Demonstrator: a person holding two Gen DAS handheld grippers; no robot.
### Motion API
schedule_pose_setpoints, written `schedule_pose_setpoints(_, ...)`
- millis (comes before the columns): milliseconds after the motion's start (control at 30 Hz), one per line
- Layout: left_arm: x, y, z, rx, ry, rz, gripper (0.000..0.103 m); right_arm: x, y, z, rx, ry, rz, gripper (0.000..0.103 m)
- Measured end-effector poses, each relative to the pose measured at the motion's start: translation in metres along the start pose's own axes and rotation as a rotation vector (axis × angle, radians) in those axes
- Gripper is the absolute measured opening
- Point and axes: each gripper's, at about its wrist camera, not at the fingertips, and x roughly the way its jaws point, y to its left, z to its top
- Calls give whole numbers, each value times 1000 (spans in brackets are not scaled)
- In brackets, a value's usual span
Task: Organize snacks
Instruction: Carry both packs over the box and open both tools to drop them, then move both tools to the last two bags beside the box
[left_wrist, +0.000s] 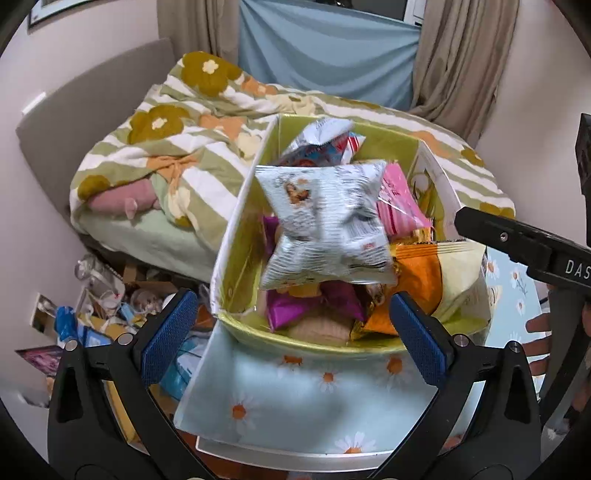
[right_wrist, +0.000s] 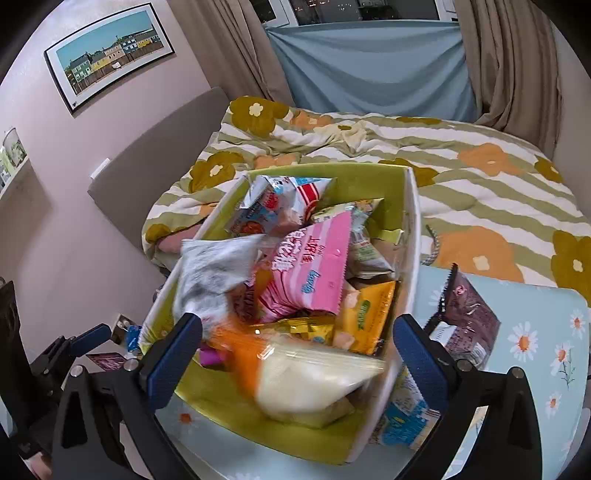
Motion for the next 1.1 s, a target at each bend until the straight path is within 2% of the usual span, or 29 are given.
schedule_pose_setpoints(367, -3, -29, 17, 64, -26, -38, 103, -29, -19, 5, 26, -37, -33, 103)
schedule_pose_setpoints(700, -10, -70, 25, 76, -46, -3, 103, -56, -56, 13, 38, -67, -8, 103)
schedule_pose_setpoints(900, -13, -110, 16, 28, -41, 8, 103, -77, -103, 23, -37, -53, 4, 103)
schedule_pose_setpoints(1100, -2, -160, -9, -41, 11, 19, 103, -78, -149, 26, -164, -14, 9, 103)
